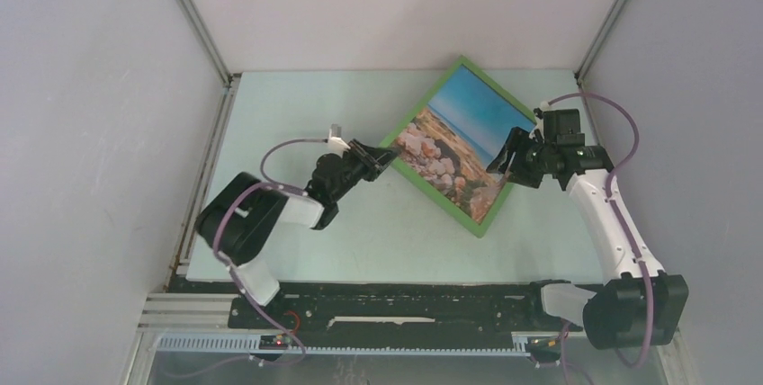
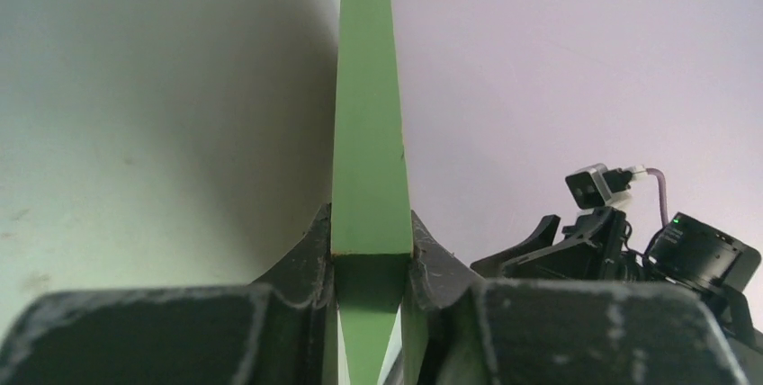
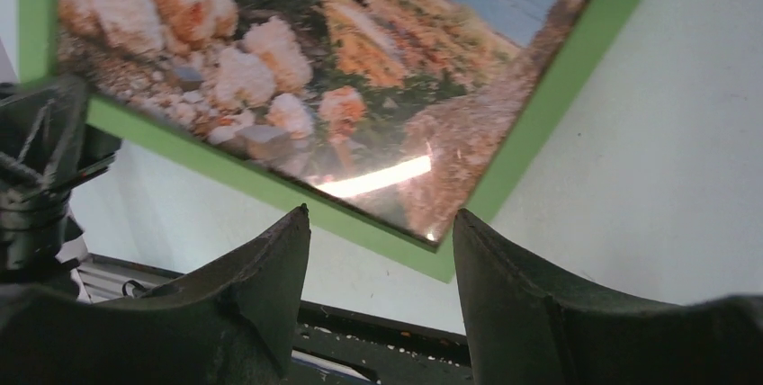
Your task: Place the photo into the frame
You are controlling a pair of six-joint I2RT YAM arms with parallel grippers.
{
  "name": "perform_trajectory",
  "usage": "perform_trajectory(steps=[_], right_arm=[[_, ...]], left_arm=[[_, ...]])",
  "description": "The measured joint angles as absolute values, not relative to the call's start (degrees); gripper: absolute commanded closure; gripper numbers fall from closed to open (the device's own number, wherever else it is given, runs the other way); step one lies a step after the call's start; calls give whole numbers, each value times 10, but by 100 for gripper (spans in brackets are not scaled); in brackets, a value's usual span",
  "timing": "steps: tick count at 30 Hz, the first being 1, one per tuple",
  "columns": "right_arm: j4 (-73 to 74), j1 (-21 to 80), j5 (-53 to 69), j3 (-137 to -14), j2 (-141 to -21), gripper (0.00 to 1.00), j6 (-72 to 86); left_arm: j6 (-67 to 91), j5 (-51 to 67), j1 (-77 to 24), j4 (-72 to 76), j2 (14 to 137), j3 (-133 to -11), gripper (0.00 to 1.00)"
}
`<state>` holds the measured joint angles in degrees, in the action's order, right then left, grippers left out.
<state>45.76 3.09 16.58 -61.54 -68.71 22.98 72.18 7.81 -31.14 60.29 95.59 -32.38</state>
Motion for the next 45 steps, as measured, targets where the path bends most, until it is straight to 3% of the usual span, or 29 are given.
perform_trajectory(steps=[14, 19, 26, 45], right_arm=[[480, 7, 166, -603, -640, 33, 221], [488, 7, 166, -603, -629, 33, 220], [490, 7, 166, -595, -612, 33, 219], [490, 7, 171, -579, -607, 33, 220]], left_arm=[[818, 92, -444, 675, 1206, -494, 100], [818, 92, -449, 665, 1211, -499, 99], [810, 102, -439, 614, 1211, -522, 85], [820, 161, -417, 472, 1180, -501, 65]])
